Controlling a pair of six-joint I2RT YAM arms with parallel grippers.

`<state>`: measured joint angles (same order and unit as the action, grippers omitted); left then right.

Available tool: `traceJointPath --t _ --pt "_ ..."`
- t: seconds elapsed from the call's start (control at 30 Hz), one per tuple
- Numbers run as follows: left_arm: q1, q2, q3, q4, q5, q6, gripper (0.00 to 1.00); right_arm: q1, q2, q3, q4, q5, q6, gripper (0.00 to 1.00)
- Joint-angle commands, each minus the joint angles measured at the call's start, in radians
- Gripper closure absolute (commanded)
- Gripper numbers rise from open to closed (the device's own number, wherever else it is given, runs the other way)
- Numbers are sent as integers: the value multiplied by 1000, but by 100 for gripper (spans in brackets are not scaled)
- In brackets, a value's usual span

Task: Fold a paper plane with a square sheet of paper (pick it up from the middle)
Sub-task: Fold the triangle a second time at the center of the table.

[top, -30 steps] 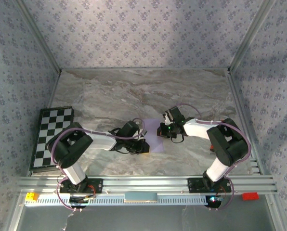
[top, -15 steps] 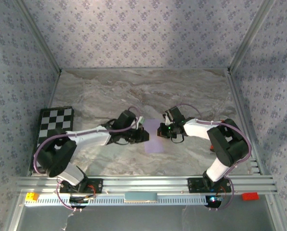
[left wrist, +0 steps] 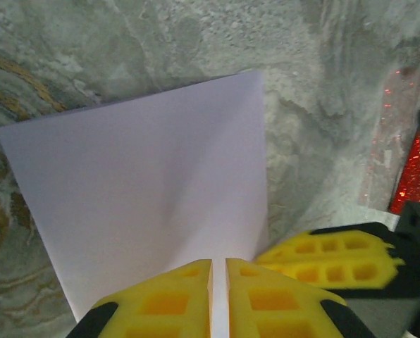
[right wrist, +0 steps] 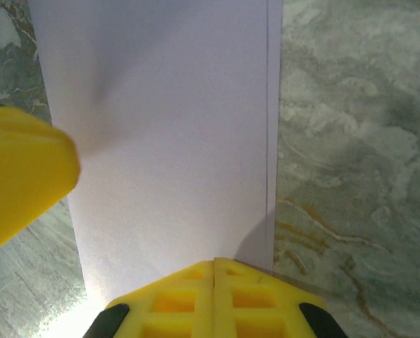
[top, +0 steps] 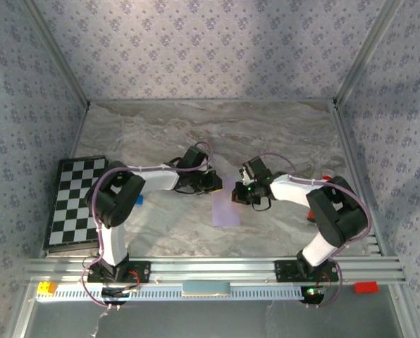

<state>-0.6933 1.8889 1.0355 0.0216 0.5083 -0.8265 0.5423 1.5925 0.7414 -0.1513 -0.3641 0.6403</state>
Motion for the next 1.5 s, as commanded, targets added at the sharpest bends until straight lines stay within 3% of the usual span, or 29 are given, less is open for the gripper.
traceJointPath --t 0.0,0.4,0.77,1.1,1.47 --pt "10 17 16 -33 13 40 87 4 -83 -27 -30 1 28 90" --pt "26 16 -20 -14 18 76 86 18 -358 -227 -49 9 193 66" --pt "43 49 -35 -18 20 96 86 45 -362 -270 -52 -39 258 54" --pt "48 61 -54 -8 28 97 87 48 -315 -292 67 -141 295 53" --pt "49 73 -40 -8 40 102 87 43 -261 -280 154 -170 314 56"
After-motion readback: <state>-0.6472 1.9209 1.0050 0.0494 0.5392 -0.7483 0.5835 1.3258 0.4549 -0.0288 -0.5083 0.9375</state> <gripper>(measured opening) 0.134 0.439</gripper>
